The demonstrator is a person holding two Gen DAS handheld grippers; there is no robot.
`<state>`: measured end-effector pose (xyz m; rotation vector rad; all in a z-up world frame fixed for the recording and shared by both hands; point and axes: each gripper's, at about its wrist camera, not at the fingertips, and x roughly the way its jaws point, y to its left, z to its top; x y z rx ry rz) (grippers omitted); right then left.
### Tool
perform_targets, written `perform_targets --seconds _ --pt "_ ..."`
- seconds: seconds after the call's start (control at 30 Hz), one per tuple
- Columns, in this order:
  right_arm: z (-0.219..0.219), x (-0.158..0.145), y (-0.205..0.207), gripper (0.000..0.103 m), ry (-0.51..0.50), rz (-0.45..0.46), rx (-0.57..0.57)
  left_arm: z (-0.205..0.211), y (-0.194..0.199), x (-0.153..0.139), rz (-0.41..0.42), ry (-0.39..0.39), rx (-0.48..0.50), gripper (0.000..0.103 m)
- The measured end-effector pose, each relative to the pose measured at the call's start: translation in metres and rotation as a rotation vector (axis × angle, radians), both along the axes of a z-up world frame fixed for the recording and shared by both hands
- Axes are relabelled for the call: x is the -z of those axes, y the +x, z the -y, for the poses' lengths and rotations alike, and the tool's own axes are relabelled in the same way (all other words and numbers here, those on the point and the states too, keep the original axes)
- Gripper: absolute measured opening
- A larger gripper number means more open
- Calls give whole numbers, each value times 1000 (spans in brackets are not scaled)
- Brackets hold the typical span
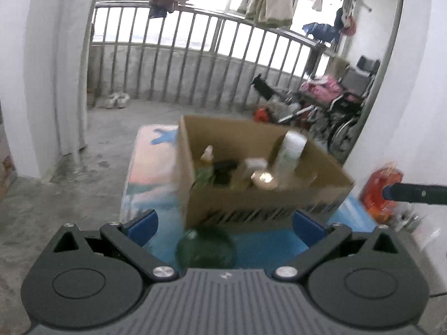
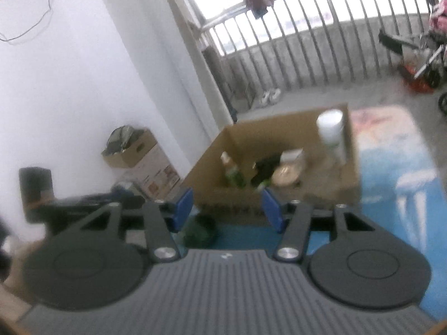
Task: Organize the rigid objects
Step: 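Open the right gripper to release the cup and withdraw, then move the right gripper to the dark green glass ball and close on it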
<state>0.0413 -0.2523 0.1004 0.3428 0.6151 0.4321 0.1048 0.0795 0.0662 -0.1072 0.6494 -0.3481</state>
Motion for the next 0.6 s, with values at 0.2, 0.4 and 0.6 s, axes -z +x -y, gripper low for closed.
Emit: perform_targets --seconds 0.2,0.4,0.6 --pt "-37 44 13 56 49 -115 -56 6 0 31 -40 113 9 103" --pt "-76 70 39 60 58 -201 -112 14 6 62 -60 210 21 102" --pt "-99 94 78 70 70 -265 -131 17 25 79 -76 226 35 100"
